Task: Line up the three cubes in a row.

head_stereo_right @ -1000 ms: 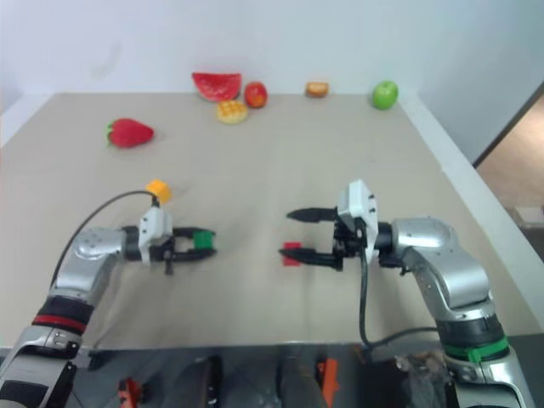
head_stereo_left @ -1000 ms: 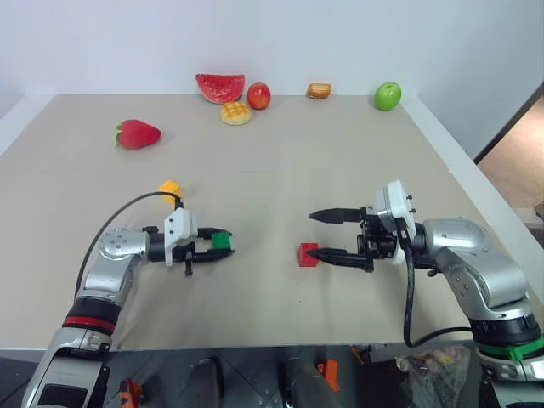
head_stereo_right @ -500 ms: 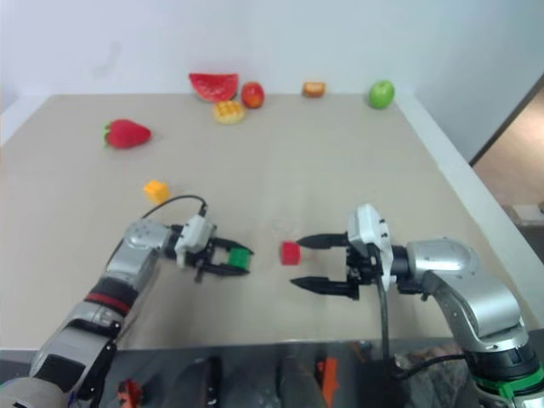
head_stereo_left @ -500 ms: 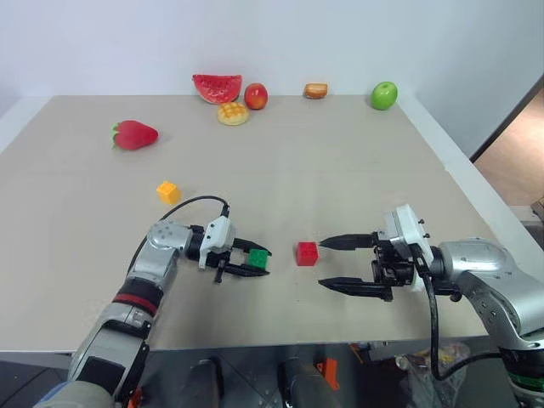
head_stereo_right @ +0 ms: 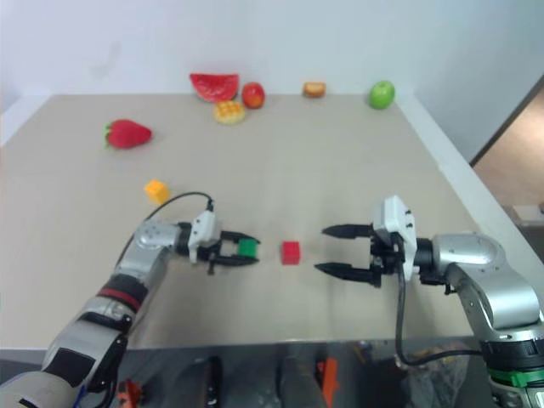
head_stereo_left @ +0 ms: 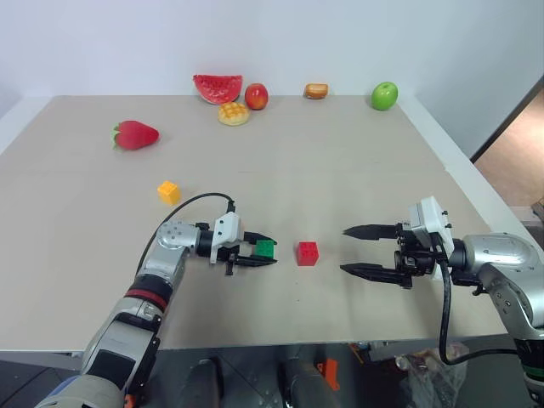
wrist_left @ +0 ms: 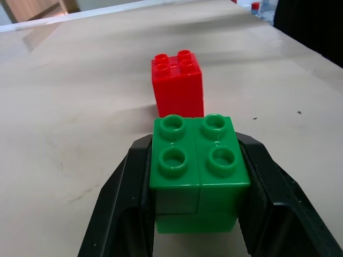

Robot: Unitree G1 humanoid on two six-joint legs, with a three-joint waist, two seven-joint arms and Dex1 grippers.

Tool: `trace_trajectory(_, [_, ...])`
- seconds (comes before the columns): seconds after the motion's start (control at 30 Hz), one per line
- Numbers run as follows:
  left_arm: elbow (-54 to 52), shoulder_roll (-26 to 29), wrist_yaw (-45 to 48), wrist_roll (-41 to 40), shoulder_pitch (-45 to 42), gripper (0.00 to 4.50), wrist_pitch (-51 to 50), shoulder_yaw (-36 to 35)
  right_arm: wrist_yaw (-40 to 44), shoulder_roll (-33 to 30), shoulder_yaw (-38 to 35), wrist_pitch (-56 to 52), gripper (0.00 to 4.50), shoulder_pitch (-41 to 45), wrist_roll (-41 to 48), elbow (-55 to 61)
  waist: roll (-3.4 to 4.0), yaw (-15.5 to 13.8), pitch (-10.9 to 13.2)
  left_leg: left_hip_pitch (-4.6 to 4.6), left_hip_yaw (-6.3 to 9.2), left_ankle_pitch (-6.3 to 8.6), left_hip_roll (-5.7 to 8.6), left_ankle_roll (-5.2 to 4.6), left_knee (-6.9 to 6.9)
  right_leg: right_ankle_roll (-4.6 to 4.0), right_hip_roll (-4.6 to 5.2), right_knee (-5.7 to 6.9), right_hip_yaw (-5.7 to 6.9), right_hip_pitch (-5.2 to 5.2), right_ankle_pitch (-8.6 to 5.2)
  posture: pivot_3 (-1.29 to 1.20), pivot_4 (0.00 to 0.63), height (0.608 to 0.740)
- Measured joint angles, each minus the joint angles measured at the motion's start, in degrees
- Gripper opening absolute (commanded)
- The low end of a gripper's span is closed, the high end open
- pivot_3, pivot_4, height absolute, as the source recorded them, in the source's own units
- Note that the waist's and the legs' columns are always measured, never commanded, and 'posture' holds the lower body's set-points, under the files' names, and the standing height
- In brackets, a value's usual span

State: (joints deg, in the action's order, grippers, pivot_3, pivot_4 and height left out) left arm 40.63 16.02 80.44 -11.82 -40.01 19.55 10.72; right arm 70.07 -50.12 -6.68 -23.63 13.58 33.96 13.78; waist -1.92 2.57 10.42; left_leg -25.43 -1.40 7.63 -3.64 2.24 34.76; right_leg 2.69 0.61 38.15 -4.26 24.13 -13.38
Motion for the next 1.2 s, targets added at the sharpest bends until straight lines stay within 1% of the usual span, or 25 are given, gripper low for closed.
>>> trace_trajectory(0.33, [-0.2, -0.5, -1.5, 0.5, 0.1, 1.34, -3.8, 0.0, -0.2, 1.2, 0.3, 0.3, 3.63, 0.4, -0.7, -0.5, 0.0, 0.0, 0.0, 0.0, 0.0, 0.0, 0.0, 0.0, 0.0, 0.0, -0.01, 0.0, 0.0, 0.0, 0.01, 0.0, 0.15, 0.74])
trace_trajectory(0.83, [-4.6, 0.1, -1.3, 0.0, 2.4, 1.34, -8.5, -0.2, -0.4, 2.2, 0.9, 0.5, 3.63, 0.6, -1.8, -0.5, 0.0, 0.0, 0.0, 0.01, 0.01, 0.0, 0.0, 0.0, 0.0, 0.0, -0.01, 0.0, 0.0, 0.0, 0.0, 0.0, 0.15, 0.74])
trace_trajectory(0.9, [-4.6, 0.1, -1.4, 0.0, 2.4, 2.38, -8.5, -0.2, -0.4, 2.2, 1.2, 0.5, 3.63, 0.7, -1.8, -0.6, 0.0, 0.0, 0.0, 0.01, 0.01, 0.0, 0.0, 0.0, 0.0, 0.0, -0.01, 0.0, 0.0, 0.0, 0.0, 0.0, 0.15, 0.74])
trace_trajectory(1.0, [-4.5, 0.1, -1.6, 0.1, 2.4, 3.39, -9.3, -0.2, -0.4, 2.2, 1.3, 0.6, 3.63, 0.7, -2.1, -0.6, 0.0, 0.0, 0.0, 0.01, 0.01, 0.0, 0.0, 0.0, 0.0, 0.0, -0.01, 0.0, 0.0, 0.0, 0.01, 0.0, 0.15, 0.74])
trace_trajectory(1.03, [-4.5, 0.1, -1.8, 0.1, 2.4, 3.9, -9.5, -0.2, -0.4, 2.3, 1.3, 0.8, 3.63, 0.7, -2.2, -0.7, 0.0, 0.0, 0.0, 0.01, 0.01, 0.0, 0.0, 0.0, 0.0, 0.0, -0.01, 0.0, 0.0, 0.0, 0.01, 0.0, 0.15, 0.74])
trace_trajectory(1.07, [-4.5, 0.1, -2.3, 0.1, 2.4, 4.3, -9.5, -0.2, -0.4, 2.3, 1.3, 0.8, 3.63, 0.8, -2.2, -1.0, 0.0, 0.0, 0.0, 0.01, 0.01, 0.0, 0.0, 0.0, 0.0, 0.0, -0.01, 0.0, 0.0, 0.0, 0.01, 0.0, 0.15, 0.74])
trace_trajectory(1.1, [-4.5, 0.1, -2.4, 0.1, 2.4, 4.47, -9.7, -0.2, -0.4, 2.3, 1.3, 0.8, 3.63, 0.9, -2.2, -1.2, 0.0, 0.0, 0.0, 0.0, 0.01, 0.0, 0.0, 0.0, 0.0, 0.0, -0.01, 0.0, 0.0, 0.0, 0.01, 0.0, 0.15, 0.74])
trace_trajectory(1.2, [-4.5, 0.3, -2.4, 0.2, 2.4, 4.47, -10.6, -0.2, -0.4, 2.5, 1.4, 0.8, 3.63, 1.3, -2.2, -1.6, 0.0, 0.0, 0.0, 0.01, 0.01, 0.0, 0.0, 0.0, 0.0, 0.0, -0.01, 0.0, 0.0, 0.0, 0.01, 0.0, 0.15, 0.74])
